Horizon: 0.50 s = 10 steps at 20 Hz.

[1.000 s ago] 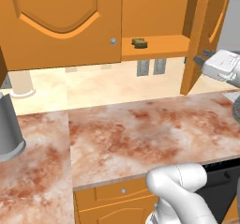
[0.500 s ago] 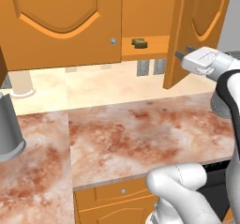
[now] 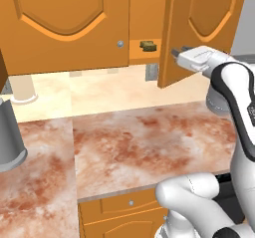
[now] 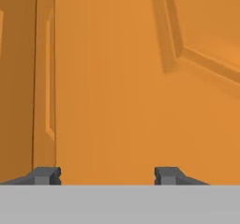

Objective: Pick up the sponge and bar soap from the sink, and place them back in the cabinet, and close the cabinet doors.

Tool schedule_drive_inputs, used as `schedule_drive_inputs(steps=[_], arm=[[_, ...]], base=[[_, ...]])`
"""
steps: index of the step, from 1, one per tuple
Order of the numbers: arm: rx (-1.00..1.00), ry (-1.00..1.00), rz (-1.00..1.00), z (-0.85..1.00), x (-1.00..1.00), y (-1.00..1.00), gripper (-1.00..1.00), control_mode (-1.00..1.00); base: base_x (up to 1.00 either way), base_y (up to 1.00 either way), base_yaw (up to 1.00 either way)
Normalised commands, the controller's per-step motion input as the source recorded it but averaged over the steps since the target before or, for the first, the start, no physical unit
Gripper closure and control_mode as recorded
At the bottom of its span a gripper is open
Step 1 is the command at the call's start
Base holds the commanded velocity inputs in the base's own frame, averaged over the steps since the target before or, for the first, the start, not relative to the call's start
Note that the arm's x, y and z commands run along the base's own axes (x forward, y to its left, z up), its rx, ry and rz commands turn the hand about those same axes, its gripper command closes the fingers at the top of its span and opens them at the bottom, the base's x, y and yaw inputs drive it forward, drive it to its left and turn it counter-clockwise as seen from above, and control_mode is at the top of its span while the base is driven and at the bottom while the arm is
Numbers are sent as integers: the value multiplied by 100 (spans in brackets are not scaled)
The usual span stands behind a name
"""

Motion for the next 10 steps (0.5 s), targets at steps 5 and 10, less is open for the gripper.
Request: schedule_drive_inputs(steps=[5,10], arm=[[0,0,0,0,59,13,-100,-100],[0,0,0,0,57,10,-100,-100]], base=[[0,0,0],[0,0,0]])
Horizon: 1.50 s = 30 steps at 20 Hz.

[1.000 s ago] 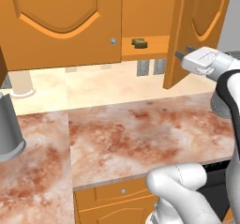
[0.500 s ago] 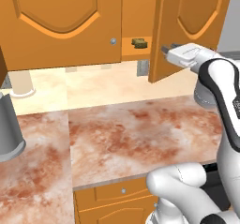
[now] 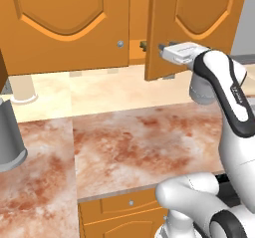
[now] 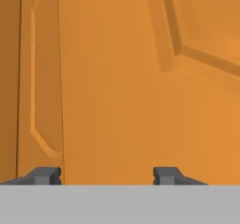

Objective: Pick up the sponge and bar soap from the sink, and place them back in the cabinet, and close the cabinet doors.

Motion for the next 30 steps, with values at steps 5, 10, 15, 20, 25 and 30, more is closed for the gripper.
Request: schedule_drive_inputs(steps=[5,10,15,20,25,30], arm=[[0,0,0,0,56,10,-100,-100],[0,0,0,0,52,7,-100,-100],[0,0,0,0,51,1,-100,-100],[0,0,0,0,52,0,-100,-100],[0,0,0,0,44,0,-100,-100],[0,0,0,0,31,0,-100,-100]], base=[[0,0,0],[0,0,0],[0,0,0],[0,0,0],[0,0,0],[0,0,0]])
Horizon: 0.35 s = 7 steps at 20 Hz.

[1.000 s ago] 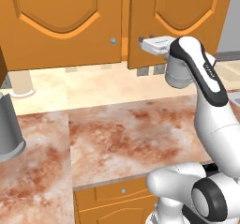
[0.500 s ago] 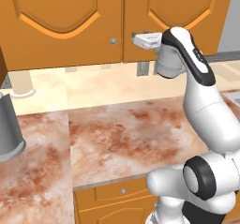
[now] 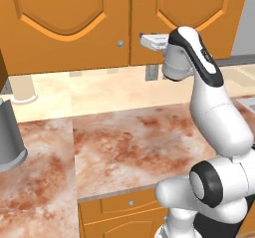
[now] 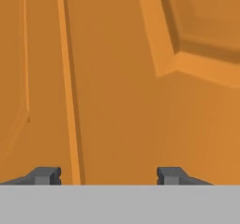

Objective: Pick up the sponge and bar soap from the sink, and place them back in the cabinet, and close the cabinet doors.

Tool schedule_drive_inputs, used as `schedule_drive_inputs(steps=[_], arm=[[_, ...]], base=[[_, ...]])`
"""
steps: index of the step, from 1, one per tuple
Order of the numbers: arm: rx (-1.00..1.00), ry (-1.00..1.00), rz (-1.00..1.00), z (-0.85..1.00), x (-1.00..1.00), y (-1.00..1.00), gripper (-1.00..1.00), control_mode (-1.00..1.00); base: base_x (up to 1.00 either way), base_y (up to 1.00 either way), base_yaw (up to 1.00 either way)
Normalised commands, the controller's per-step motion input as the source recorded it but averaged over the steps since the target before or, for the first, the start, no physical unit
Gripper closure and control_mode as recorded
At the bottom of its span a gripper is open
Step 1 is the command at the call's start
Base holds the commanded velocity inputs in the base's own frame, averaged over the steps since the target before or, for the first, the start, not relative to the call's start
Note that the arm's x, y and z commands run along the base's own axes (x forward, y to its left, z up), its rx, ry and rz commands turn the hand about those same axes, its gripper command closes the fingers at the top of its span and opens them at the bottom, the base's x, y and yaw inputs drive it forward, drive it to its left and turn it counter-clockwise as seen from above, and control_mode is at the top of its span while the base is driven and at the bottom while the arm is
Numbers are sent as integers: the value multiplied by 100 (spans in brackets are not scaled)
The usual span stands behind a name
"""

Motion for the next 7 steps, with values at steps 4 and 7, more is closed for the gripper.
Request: schedule_drive_inputs(steps=[4,7], arm=[[0,0,0,0,27,0,-100,-100],[0,0,0,0,24,0,-100,-100]], base=[[0,0,0],[0,0,0]])
